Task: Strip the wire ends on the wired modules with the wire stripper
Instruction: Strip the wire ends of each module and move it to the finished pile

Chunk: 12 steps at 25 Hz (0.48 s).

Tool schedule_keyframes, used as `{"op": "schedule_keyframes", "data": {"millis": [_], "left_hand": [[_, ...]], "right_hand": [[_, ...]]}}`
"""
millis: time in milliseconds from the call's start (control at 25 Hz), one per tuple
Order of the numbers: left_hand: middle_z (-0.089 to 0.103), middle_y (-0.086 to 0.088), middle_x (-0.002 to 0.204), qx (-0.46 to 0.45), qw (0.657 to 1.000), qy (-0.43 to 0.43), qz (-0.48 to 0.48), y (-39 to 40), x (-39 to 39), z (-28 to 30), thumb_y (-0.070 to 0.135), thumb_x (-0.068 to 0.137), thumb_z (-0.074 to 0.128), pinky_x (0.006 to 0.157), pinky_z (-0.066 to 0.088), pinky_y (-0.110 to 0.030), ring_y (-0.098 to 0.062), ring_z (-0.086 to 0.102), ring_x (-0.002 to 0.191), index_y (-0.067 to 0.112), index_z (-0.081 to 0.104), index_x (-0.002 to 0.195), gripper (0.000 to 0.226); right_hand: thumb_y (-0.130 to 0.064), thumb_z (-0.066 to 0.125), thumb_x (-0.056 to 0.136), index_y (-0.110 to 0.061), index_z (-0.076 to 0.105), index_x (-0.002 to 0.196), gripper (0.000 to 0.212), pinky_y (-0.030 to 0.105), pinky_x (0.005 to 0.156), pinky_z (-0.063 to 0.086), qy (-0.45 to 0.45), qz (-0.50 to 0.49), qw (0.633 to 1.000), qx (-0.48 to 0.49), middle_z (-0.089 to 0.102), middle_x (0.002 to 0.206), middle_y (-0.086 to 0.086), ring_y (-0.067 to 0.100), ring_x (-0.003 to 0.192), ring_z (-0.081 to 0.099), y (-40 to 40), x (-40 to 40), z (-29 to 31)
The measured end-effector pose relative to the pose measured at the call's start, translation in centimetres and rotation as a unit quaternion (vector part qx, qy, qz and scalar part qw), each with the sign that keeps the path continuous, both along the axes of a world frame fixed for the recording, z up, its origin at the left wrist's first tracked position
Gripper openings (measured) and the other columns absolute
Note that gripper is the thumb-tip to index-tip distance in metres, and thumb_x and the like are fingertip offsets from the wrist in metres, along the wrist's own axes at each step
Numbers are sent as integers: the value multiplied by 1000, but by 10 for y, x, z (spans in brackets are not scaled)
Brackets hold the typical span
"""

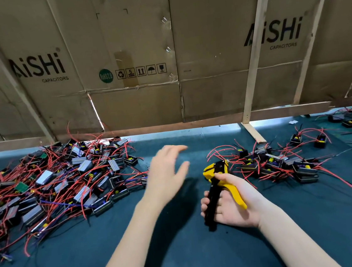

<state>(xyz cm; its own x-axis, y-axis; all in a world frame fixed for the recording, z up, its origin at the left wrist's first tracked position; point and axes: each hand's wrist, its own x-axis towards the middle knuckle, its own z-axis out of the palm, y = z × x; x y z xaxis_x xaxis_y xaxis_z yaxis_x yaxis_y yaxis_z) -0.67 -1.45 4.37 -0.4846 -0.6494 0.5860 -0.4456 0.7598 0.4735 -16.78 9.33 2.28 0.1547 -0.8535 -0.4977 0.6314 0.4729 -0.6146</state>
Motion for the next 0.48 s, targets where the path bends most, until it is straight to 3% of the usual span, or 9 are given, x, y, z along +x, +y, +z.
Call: {"op": "schedule_keyframes", "data": {"millis": [120, 200, 360, 480], "left_hand": [[64, 0, 94, 1, 973, 113, 200, -23, 57, -11, 4, 84, 65, 86, 49, -44, -25, 60, 91, 13, 64, 97, 16], [63, 3, 85, 45, 958, 115, 260, -32, 81, -18, 9, 84, 66, 79, 49, -41, -26, 60, 87, 18, 62, 88, 11], [64, 16, 80, 66, 963, -66, 252, -33, 87, -25, 46, 73, 80, 84, 41, -36, -12, 57, 84, 29, 63, 82, 26], [64, 16, 83, 49, 962, -140, 229, -32, 87, -26, 40, 70, 81, 81, 31, -33, -12, 58, 90, 31, 63, 83, 24]], "right_hand": [[-39, 64, 75, 1, 55, 93, 45, 46, 77, 53, 3, 1, 1000, 1, 60, 81, 20, 34, 70, 64, 0, 0, 1], [-38, 65, 74, 1, 55, 94, 45, 46, 77, 53, 3, 2, 1000, -1, 60, 82, 21, 35, 71, 64, 0, 0, 0], [-38, 63, 76, 2, 55, 94, 45, 47, 78, 53, 1, -2, 1000, -5, 59, 83, 21, 35, 71, 64, 1, -1, -1], [-39, 62, 78, 2, 55, 96, 45, 48, 78, 52, 3, -3, 1000, -5, 60, 83, 21, 35, 72, 64, 1, -2, -2]]}}
